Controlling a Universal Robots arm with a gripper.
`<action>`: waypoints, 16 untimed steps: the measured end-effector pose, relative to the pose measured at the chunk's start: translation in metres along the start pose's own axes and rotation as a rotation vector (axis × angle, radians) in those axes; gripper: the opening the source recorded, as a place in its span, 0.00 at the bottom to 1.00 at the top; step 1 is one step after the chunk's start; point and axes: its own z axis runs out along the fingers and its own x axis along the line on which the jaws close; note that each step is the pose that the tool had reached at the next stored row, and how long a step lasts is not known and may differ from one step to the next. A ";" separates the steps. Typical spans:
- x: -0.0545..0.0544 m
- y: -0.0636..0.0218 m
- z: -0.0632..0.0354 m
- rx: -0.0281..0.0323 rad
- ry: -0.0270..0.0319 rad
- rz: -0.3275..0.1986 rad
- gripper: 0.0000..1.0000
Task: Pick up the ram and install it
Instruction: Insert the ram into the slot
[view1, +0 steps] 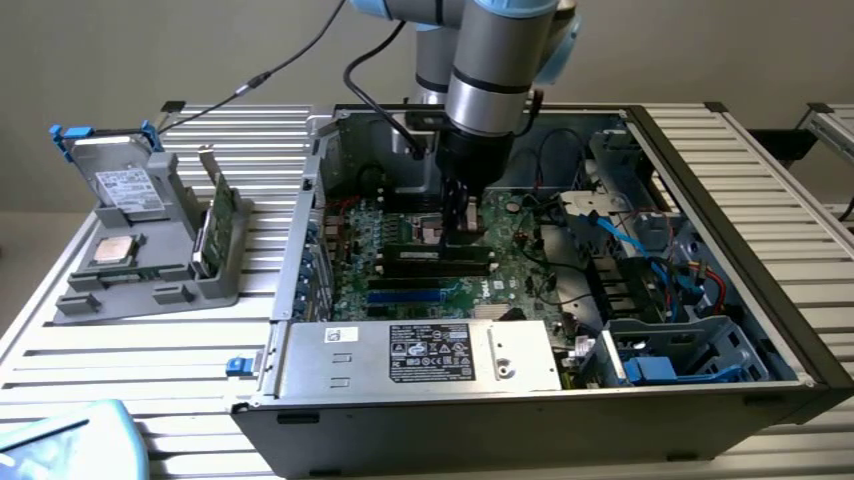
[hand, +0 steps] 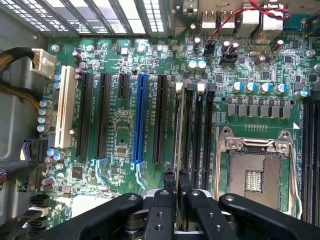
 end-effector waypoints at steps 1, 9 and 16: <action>-0.001 0.0000 -0.0004 0.0019 0.0045 0.001 0.14; -0.006 -0.0001 0.0002 0.0072 0.0193 0.003 0.14; -0.008 0.0024 0.0008 0.0143 0.0196 0.004 0.14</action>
